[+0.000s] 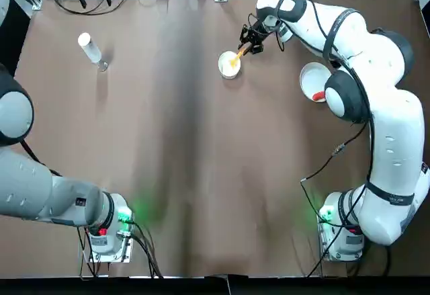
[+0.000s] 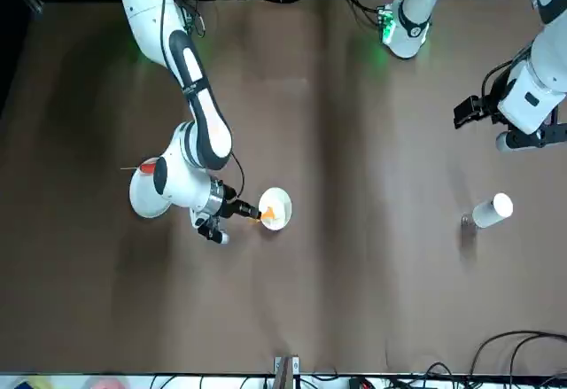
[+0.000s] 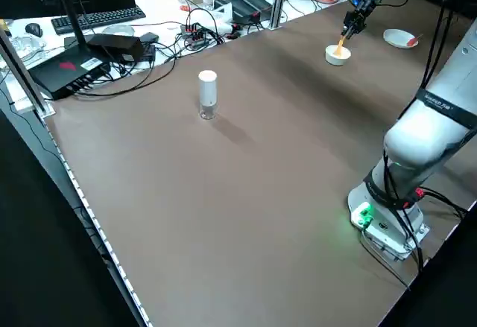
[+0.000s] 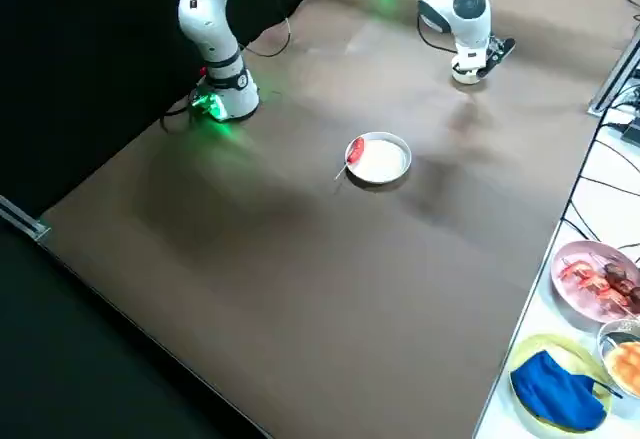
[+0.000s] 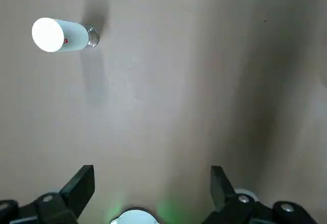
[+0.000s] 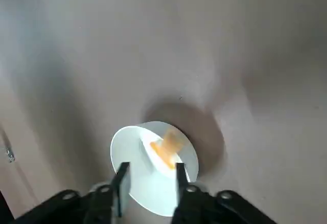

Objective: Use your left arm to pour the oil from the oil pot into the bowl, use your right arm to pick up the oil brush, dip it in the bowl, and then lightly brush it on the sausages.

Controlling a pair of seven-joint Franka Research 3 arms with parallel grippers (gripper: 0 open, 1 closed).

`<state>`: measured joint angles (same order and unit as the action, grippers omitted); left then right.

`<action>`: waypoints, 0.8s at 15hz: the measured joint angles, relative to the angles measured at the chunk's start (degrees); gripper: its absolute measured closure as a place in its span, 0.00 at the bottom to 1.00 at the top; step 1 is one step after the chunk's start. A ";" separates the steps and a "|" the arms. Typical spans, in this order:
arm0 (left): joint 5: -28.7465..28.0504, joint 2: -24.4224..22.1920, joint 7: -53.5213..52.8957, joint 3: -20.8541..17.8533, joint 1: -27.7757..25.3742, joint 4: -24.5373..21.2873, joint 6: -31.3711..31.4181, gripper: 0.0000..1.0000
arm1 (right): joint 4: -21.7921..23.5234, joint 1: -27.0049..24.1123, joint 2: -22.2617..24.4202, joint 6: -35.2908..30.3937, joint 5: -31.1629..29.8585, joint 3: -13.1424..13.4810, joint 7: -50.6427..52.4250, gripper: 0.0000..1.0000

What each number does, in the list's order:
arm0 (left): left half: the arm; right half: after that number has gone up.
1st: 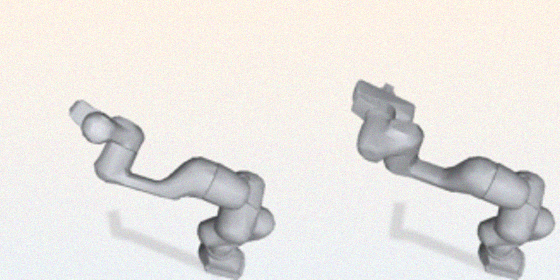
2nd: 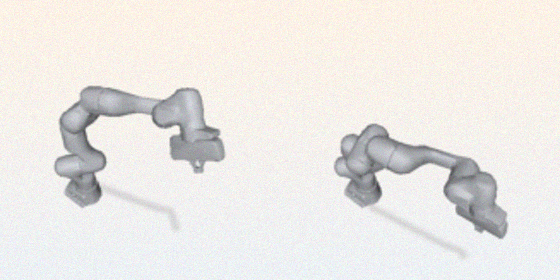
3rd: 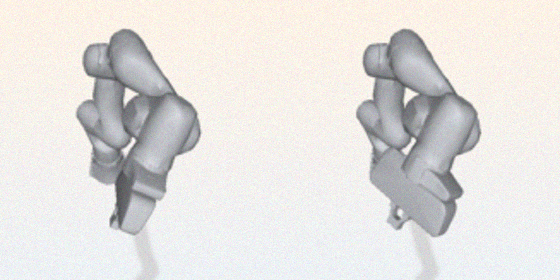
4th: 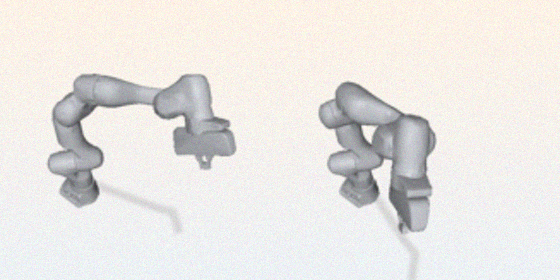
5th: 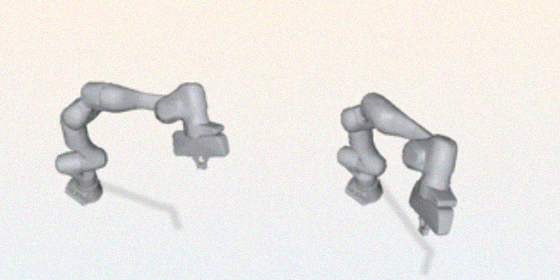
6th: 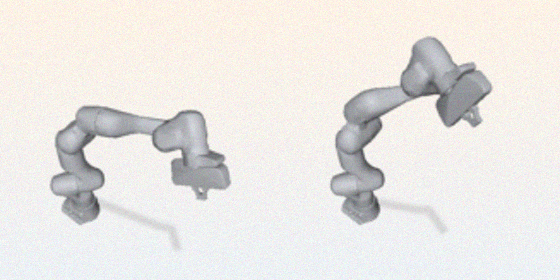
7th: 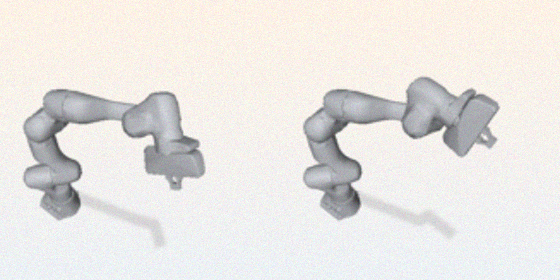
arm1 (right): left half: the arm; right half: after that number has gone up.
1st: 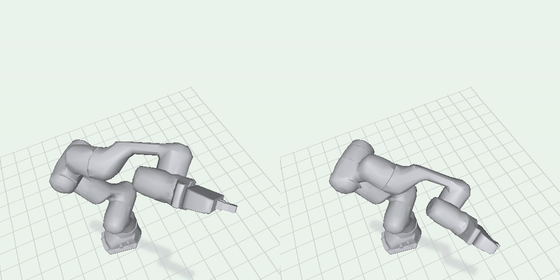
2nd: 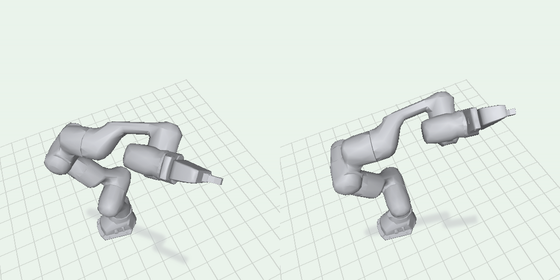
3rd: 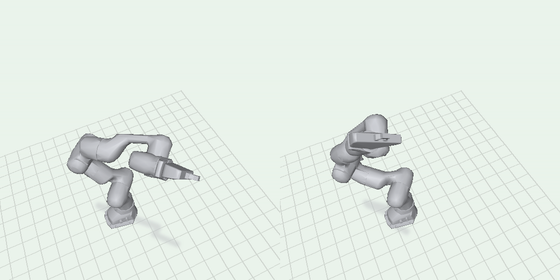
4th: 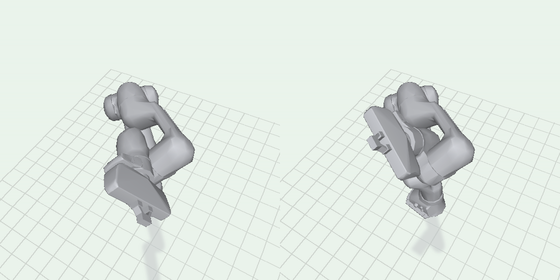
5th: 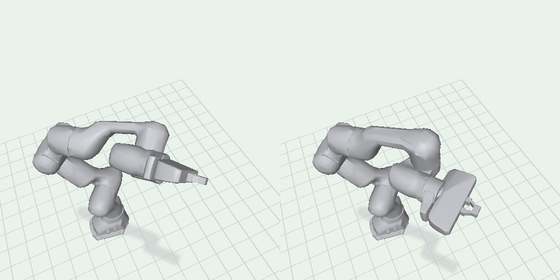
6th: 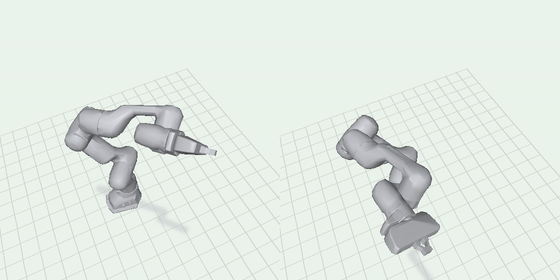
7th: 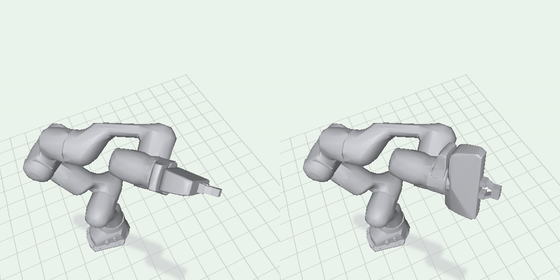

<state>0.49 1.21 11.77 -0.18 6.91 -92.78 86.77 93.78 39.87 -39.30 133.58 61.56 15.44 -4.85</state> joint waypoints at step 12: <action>0.00 0.13 0.00 0.00 -0.04 0.02 0.00 0.00 | -0.50 -4.71 3.62 -17.71 -3.87 7.34 0.18 0.39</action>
<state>0.49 1.33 11.77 -0.18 6.87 -92.77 86.77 93.27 35.16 -35.69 115.88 57.69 22.78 -4.67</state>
